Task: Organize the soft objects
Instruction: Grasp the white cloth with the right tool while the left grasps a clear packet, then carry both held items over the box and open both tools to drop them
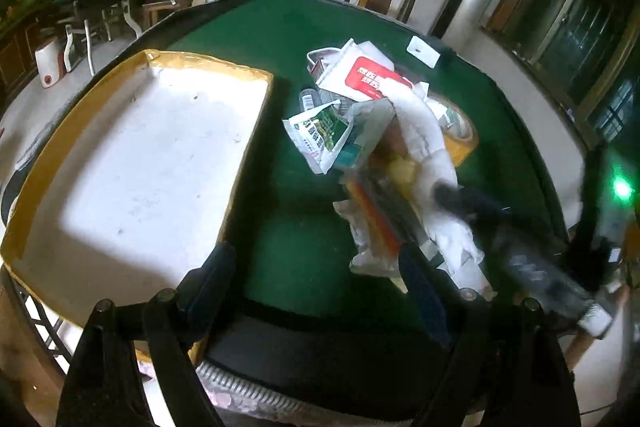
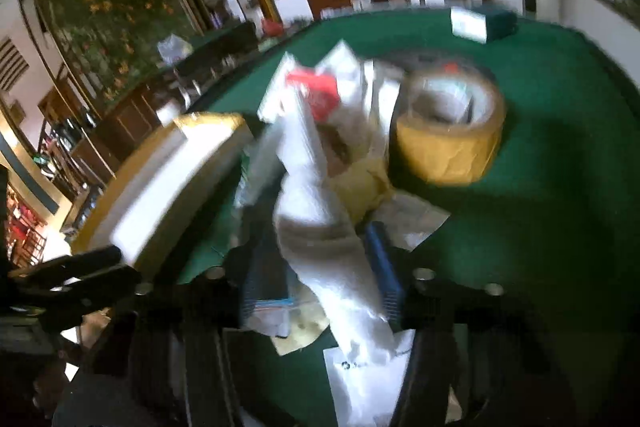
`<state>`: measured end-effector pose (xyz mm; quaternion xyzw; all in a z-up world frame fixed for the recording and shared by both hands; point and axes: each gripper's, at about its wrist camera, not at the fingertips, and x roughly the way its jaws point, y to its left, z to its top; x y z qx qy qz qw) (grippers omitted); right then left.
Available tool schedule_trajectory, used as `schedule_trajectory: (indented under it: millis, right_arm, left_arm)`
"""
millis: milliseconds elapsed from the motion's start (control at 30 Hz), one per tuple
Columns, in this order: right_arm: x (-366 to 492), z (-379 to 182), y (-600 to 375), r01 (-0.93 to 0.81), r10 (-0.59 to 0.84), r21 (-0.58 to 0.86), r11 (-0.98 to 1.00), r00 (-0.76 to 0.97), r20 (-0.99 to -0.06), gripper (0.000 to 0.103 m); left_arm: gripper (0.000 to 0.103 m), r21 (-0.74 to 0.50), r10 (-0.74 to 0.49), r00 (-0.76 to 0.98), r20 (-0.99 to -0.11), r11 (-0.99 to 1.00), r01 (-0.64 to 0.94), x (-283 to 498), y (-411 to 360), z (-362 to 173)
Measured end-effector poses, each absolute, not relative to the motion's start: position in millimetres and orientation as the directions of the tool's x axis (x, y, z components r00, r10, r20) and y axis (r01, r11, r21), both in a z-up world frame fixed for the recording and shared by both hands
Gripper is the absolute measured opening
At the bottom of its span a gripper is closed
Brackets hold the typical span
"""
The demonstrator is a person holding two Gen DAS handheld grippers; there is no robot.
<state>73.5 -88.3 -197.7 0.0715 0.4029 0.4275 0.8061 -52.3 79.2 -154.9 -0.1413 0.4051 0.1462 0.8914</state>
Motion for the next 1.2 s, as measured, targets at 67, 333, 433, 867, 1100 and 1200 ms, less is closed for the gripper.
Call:
schedule_trajectory:
  millis: [67,333,433,867,1100,1200]
  right_arm:
    - [75.3,-199.4,-93.0,-0.631,0.763,0.482,0.608,0.298,-0.574,0.039]
    - [65.6,-177.5,-150.5,-0.585,0.819,0.576,0.571,0.353,-0.452,0.034]
    - [70.0,-177.6,-168.5,-0.554,0.832,0.622,0.554,0.369,-0.414,0.034]
    - [76.0,-156.0,-175.8,-0.53,0.861,0.68,0.506,0.353,-0.366,0.034]
    - [65.8,-127.6,-156.5,-0.539,0.86,0.671,0.51,0.348,-0.374,0.034]
    - [61.7,-112.8,-136.5,-0.574,0.882,0.669,0.472,0.297,-0.367,0.034]
  left_arm:
    - [0.083,-0.139,0.137,0.623,-0.77,0.917,-0.374,-53.3,70.4,-154.8]
    - [0.08,-0.209,0.019,0.569,-0.822,0.92,-0.332,-12.4,63.3,-164.0]
    - [0.065,-0.205,0.006,0.539,-0.842,0.921,-0.331,15.0,59.8,-181.0]
    - [0.024,-0.284,-0.069,0.572,-0.818,0.912,-0.297,28.1,45.0,-219.4]
    - [0.023,-0.448,-0.171,0.68,-0.713,0.857,-0.254,7.0,56.5,-208.8]
    - [0.023,-0.51,-0.209,0.709,-0.673,0.826,-0.241,-7.7,70.6,-196.7]
